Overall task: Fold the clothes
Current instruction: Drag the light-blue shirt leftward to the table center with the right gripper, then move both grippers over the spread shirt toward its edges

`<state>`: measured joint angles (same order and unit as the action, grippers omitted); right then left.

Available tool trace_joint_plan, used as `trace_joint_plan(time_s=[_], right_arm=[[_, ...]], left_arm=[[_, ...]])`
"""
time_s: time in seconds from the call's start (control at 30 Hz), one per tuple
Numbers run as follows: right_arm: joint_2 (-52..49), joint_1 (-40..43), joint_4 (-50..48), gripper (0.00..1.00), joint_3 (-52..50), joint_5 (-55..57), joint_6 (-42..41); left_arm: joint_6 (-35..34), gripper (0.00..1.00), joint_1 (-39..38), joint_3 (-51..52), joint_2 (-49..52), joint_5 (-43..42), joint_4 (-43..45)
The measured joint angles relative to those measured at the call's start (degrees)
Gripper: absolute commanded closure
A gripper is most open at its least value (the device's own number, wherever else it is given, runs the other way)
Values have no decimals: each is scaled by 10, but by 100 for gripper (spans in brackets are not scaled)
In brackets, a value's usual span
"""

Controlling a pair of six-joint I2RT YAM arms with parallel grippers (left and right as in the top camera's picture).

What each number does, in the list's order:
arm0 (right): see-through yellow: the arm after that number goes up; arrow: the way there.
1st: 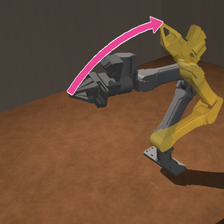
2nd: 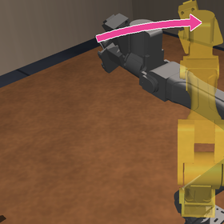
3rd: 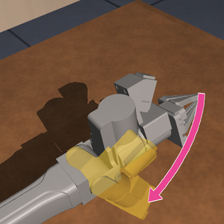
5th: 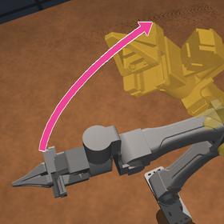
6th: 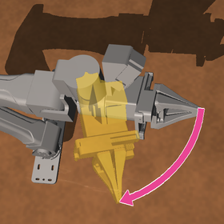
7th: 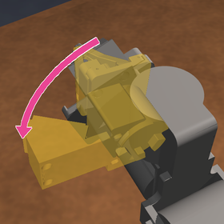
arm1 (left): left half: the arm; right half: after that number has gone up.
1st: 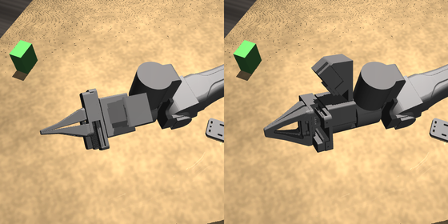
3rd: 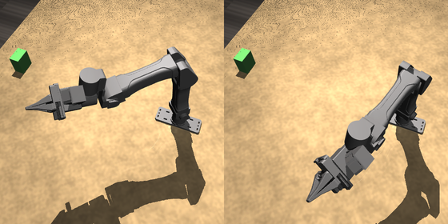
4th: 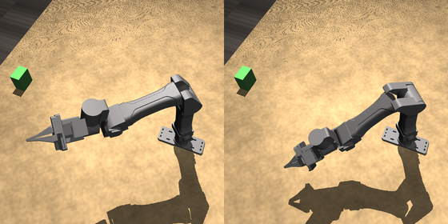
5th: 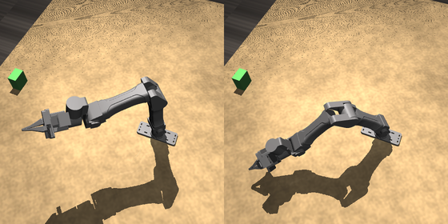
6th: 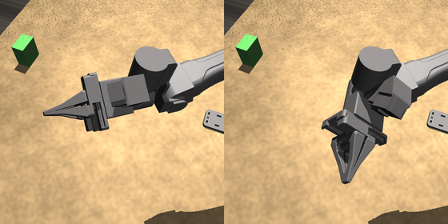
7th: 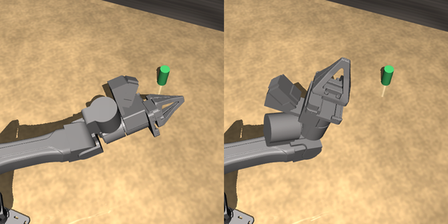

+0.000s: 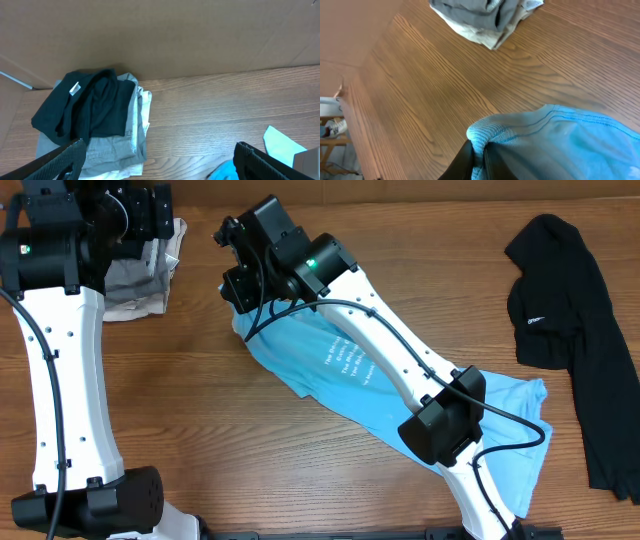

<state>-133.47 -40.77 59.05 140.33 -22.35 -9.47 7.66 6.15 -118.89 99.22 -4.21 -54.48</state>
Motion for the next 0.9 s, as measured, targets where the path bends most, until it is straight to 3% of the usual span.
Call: trace_joint_plan(time_s=[0.2,0.53,0.9], right_arm=[[0,2,-5,67,0,-3,-10],[39,43,38,29,0,-8,-12],[227,147,155,12,2,-6,-11]], left_arm=[[0,2,0,0,0,0,0],[-4,0,0,0,-3,-3,0],[-6,0,0,0,-99,-79,-48]])
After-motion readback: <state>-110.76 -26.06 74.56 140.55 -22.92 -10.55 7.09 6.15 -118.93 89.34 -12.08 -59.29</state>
